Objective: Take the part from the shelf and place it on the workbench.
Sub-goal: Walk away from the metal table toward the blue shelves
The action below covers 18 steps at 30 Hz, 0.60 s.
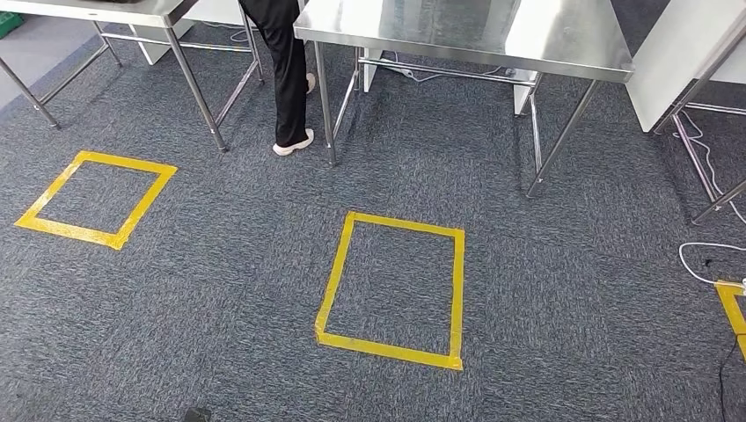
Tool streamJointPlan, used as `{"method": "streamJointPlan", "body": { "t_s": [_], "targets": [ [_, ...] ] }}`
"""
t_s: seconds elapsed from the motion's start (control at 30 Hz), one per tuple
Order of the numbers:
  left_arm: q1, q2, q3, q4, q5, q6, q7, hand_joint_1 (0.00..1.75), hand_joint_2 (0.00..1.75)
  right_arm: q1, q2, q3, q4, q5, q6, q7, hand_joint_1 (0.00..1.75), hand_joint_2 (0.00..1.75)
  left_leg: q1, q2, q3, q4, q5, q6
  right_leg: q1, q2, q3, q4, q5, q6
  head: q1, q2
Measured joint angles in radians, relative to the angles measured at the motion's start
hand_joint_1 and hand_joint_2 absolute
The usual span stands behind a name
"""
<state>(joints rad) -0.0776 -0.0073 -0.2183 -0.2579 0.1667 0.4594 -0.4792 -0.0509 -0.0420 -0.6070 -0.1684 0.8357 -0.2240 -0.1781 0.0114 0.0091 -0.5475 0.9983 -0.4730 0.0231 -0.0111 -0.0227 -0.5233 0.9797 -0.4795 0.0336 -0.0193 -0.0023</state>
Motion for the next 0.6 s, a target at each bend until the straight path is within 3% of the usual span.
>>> {"method": "streamJointPlan", "body": {
  "t_s": [0.07,0.17,0.2,0.23,0.27,0.33,0.4,0.47,0.53,0.6],
  "targets": [
    [-0.002,0.0,-0.001,0.0,0.0,0.001,0.0,0.0,0.0,0.0,0.0,0.003,0.0,0.001,0.0,0.0,0.0,0.0,0.0,-0.004,0.0,-0.009,0.01,0.018,-0.001,0.004,-0.023,0.049,-0.031,0.002,0.002,0.0],
    [-0.003,0.001,-0.003,0.0,0.0,0.002,0.001,0.0,0.0,0.002,-0.001,0.006,0.0,0.003,0.0,0.0,0.0,0.0,-0.004,-0.013,-0.008,-0.011,0.018,0.031,-0.002,0.013,-0.118,0.255,-0.126,-0.007,0.006,0.0],
    [-0.003,0.001,-0.004,0.0,0.0,0.002,0.002,0.0,0.0,0.003,-0.001,0.007,0.0,0.003,0.0,0.0,0.0,0.0,-0.006,-0.017,-0.011,-0.011,0.019,0.033,-0.002,0.015,-0.139,0.3,-0.141,-0.004,0.006,0.0],
    [-0.003,0.001,-0.005,0.0,0.0,0.002,0.002,0.0,0.0,0.004,-0.001,0.008,0.0,0.004,0.0,0.0,0.0,0.0,-0.008,-0.023,-0.012,-0.011,0.02,0.034,-0.001,0.016,-0.139,0.305,-0.136,0.001,0.006,0.0],
    [-0.003,0.001,-0.007,0.0,0.0,0.002,0.002,0.0,0.0,0.005,-0.001,0.009,0.0,0.005,0.0,0.0,0.0,0.0,-0.01,-0.028,-0.011,-0.01,0.021,0.034,-0.001,0.018,-0.116,0.264,-0.116,0.007,0.006,0.0],
    [-0.003,0.0,-0.008,0.0,0.0,0.002,0.003,0.0,0.0,0.005,-0.002,0.011,0.0,0.006,0.0,0.0,0.0,0.0,-0.013,-0.039,-0.009,-0.009,0.021,0.032,-0.001,0.028,-0.037,0.111,-0.058,0.014,0.007,0.0],
    [-0.003,0.0,-0.01,0.0,0.001,0.002,0.003,0.0,0.0,0.004,-0.004,0.012,0.0,0.008,0.0,0.0,0.0,0.0,-0.018,-0.046,-0.01,-0.006,0.021,0.026,0.003,0.037,0.01,0.009,-0.024,0.006,0.006,0.0],
    [-0.003,0.001,-0.013,0.0,0.001,0.002,0.003,0.0,0.0,0.003,-0.005,0.014,0.0,0.009,0.0,0.0,0.0,0.0,-0.02,-0.052,-0.012,-0.004,0.022,0.016,0.008,0.035,0.013,-0.005,-0.016,-0.005,0.005,0.0],
    [-0.002,0.002,-0.014,0.0,0.002,0.003,0.003,0.0,0.0,0.001,-0.004,0.015,-0.001,0.011,0.0,0.0,0.0,0.0,-0.017,-0.048,-0.02,0.01,0.011,0.007,-0.002,0.028,0.018,-0.008,-0.009,-0.017,0.005,0.0],
    [-0.002,0.004,-0.014,0.0,0.003,0.003,0.003,0.0,0.0,0.0,-0.003,0.016,-0.001,0.013,0.0,0.0,0.0,0.0,-0.012,-0.034,-0.056,0.088,-0.042,-0.006,-0.012,0.02,0.021,-0.012,-0.003,-0.03,0.002,0.0]
  ]
}}
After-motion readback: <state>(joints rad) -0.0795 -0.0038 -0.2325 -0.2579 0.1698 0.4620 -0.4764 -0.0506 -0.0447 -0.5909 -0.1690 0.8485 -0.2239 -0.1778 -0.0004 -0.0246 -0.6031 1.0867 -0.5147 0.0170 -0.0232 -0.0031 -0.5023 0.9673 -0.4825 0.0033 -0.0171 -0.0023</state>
